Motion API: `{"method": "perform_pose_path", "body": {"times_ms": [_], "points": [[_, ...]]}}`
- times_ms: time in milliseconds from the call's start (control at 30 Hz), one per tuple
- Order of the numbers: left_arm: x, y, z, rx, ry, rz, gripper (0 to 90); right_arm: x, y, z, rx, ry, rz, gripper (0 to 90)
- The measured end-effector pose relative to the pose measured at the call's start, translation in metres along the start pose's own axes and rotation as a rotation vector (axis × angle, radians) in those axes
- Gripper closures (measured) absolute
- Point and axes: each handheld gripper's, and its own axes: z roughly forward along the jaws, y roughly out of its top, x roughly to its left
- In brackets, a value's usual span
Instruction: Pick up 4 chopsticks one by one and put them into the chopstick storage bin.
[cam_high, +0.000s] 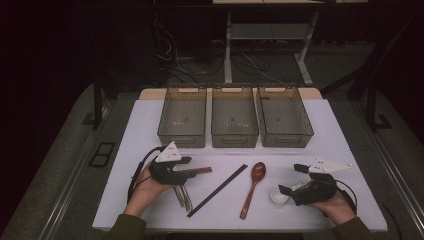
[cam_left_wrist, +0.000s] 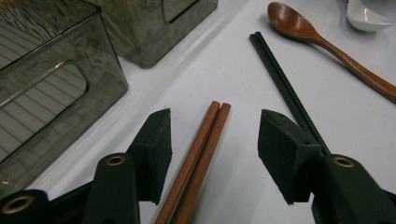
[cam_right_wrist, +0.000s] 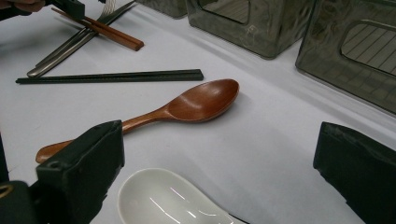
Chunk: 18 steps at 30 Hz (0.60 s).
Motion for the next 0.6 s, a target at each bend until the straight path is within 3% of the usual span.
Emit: {"method": "perform_pose_path", "body": {"times_ms": [600], "points": [[0.013, 0.006, 0.027, 0.111, -0.049, 0.019, 57.3, -0.001, -0.001, 0.002, 0.01, 0.0, 0.0, 1.8]]}}
